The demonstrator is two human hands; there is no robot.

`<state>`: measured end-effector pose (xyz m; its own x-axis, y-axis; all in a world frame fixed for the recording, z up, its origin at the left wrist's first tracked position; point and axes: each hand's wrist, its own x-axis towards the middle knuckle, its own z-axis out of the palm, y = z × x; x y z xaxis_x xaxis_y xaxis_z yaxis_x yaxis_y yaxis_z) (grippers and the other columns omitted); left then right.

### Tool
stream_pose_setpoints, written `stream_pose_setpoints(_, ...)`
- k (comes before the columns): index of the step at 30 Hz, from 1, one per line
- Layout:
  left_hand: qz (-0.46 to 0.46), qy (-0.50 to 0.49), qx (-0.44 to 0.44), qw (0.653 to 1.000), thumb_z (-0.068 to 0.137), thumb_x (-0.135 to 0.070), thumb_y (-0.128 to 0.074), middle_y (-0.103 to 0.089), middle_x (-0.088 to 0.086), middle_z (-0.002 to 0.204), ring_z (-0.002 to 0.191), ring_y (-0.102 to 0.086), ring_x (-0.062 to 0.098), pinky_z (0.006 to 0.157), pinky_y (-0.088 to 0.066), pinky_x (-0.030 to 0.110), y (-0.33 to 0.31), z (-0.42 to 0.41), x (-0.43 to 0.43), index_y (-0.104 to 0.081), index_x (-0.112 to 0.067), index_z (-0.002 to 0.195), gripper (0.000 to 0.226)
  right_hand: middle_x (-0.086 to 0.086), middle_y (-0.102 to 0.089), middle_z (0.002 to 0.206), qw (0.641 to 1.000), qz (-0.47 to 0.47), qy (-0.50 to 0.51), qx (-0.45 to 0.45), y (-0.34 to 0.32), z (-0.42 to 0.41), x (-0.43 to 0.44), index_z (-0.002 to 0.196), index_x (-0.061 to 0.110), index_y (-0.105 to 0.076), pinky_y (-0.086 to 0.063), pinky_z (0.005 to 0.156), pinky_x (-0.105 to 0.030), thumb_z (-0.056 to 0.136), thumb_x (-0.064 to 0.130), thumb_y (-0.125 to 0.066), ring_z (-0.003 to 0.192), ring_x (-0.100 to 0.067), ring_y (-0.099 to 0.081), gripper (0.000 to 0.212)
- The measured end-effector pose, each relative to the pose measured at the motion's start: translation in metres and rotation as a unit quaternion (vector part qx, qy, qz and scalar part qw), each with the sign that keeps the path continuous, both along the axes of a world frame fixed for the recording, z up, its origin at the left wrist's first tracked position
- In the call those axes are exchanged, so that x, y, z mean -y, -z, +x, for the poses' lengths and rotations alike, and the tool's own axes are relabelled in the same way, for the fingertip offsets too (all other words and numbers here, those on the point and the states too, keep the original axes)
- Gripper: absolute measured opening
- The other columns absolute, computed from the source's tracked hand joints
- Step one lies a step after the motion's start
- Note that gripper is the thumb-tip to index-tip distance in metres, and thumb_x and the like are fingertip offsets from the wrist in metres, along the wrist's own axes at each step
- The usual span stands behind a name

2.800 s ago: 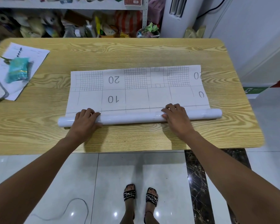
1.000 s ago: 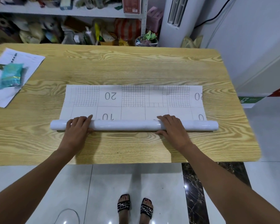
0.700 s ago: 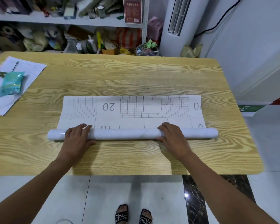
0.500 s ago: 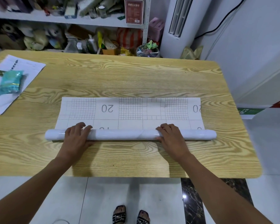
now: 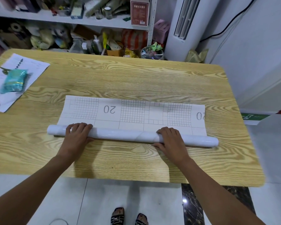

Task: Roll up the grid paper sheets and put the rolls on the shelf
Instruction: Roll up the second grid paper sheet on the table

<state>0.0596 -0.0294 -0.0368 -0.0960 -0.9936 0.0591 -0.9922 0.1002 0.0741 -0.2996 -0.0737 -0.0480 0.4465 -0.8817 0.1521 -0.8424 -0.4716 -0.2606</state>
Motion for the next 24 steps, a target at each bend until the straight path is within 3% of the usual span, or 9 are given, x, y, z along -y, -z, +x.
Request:
stream_pose_setpoints(5,-0.022,0.001,-0.016,1.000,0.071,-0.013,-0.075,-0.063,0.015,0.099,0.094,-0.051,0.032,0.083,-0.037,0.051,0.006,-0.002,-0.003,-0.053,-0.006,0.107,0.044,-0.003,-0.059,0.112,1.000,-0.018,0.016,0.001,0.005,-0.002,0.002,0.111,0.014,-0.060,-0.033,0.086,-0.032,0.084,0.047,-0.043,0.098,-0.020,-0.043,0.045)
stream_pose_setpoints(7,-0.023,0.010,-0.021,0.999,0.081,-0.025,-0.057,-0.062,0.016,0.102,0.097,-0.045,0.027,0.083,-0.037,0.051,0.008,-0.001,-0.004,-0.049,-0.008,0.111,0.036,-0.003,-0.059,0.111,0.999,-0.031,0.026,-0.002,0.006,-0.003,0.002,0.111,0.014,-0.061,-0.033,0.086,-0.033,0.086,0.044,-0.042,0.098,-0.021,-0.043,0.044)
stream_pose_setpoints(9,0.001,0.033,-0.004,0.999,0.081,-0.034,-0.043,-0.060,0.018,0.108,0.100,-0.042,0.026,0.086,-0.036,0.049,0.008,0.001,-0.006,-0.047,-0.009,0.115,0.043,-0.003,-0.061,0.108,0.998,-0.047,0.038,-0.017,0.004,-0.002,0.001,0.111,0.013,-0.061,-0.038,0.085,-0.035,0.086,0.041,-0.039,0.096,-0.022,-0.044,0.043)
stream_pose_setpoints(11,0.016,0.045,0.010,0.999,0.077,-0.036,-0.060,-0.054,0.023,0.116,0.103,-0.047,0.032,0.087,-0.038,0.050,0.008,0.005,-0.007,-0.047,-0.007,0.119,0.052,-0.003,-0.061,0.107,0.997,-0.049,0.049,-0.040,0.003,-0.002,0.000,0.112,0.013,-0.061,-0.045,0.082,-0.038,0.086,0.039,-0.037,0.093,-0.024,-0.049,0.045)
stream_pose_setpoints(14,0.038,0.048,0.003,0.998,0.060,-0.019,-0.083,-0.047,0.029,0.115,0.095,-0.053,0.042,0.084,-0.044,0.056,0.005,0.004,-0.007,-0.045,-0.004,0.122,0.074,-0.003,-0.062,0.107,0.996,-0.034,0.059,-0.057,0.004,0.000,0.001,0.119,0.012,-0.059,-0.040,0.084,-0.035,0.088,0.039,-0.035,0.092,-0.024,-0.049,0.047)
stream_pose_setpoints(20,0.050,0.041,-0.057,0.996,0.052,0.005,-0.082,-0.048,0.022,0.092,0.068,-0.055,0.039,0.066,-0.049,0.048,-0.002,0.001,0.005,-0.045,0.003,0.124,0.080,-0.001,-0.058,0.109,0.999,0.012,0.009,-0.044,-0.003,-0.007,0.006,0.128,0.017,-0.050,-0.028,0.094,-0.034,0.087,0.060,-0.036,0.097,-0.021,-0.043,0.062)
stream_pose_setpoints(24,0.062,0.058,-0.059,0.995,0.061,0.006,-0.076,-0.053,0.022,0.093,0.075,-0.056,0.039,0.069,-0.048,0.048,-0.003,0.006,0.006,-0.046,0.005,0.123,0.069,0.001,-0.058,0.111,0.998,0.029,-0.008,-0.046,-0.006,-0.010,0.009,0.127,0.016,-0.049,-0.025,0.101,-0.035,0.083,0.064,-0.039,0.102,-0.020,-0.049,0.066)
